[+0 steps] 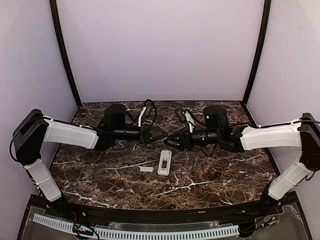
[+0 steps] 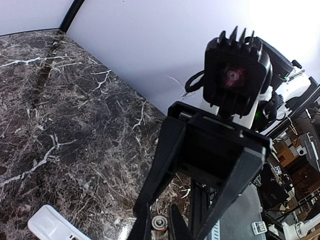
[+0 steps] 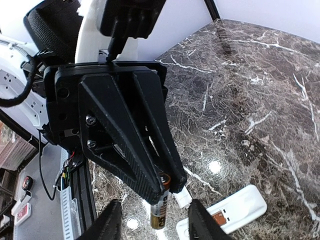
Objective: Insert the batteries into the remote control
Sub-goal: Pass from the right arm to the left
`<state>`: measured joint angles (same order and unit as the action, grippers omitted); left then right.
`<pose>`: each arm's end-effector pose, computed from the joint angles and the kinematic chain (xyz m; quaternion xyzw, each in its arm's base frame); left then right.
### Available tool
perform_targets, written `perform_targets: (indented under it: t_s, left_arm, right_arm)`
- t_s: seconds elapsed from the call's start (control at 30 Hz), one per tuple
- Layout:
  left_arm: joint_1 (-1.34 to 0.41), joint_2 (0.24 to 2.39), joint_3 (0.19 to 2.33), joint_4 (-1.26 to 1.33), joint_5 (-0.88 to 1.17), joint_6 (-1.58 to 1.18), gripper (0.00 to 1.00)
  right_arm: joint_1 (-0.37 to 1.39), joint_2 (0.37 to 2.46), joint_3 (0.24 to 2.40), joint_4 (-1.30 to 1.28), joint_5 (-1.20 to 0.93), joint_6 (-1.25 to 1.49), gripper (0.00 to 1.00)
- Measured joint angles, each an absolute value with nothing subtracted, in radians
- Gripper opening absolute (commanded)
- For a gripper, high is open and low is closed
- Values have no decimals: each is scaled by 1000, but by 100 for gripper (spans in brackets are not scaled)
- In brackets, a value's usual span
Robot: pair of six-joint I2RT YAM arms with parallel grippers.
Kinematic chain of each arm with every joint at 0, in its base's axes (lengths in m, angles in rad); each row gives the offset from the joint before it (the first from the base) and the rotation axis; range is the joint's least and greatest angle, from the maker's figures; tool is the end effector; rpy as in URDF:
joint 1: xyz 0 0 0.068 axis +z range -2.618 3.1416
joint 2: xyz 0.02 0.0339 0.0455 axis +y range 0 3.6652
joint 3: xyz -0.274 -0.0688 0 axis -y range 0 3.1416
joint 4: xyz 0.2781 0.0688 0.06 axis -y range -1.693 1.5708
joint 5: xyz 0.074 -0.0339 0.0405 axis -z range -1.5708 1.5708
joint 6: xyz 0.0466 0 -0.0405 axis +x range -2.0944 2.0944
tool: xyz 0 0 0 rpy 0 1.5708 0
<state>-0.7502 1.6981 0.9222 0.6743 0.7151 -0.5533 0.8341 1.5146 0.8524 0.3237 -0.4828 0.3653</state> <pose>0.2747 -0.2977 0.2223 0.3018 0.6687 -0.5874 0.3417 0.2323 0.2883 0.2251 -0.3184 0.7387 0.4778 0.3531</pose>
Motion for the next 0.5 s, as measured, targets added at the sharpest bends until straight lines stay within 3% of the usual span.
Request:
perform_targets:
  t_s: [0.17,0.5]
  left_arm:
    - [-738,1699,946,566,683,-496,0]
    - [-730,1746,996,364,579,-387,0]
  right_arm:
    - [826,1449,823,258,-442,333,56]
    - [828,1406,735,124,-333,313,51]
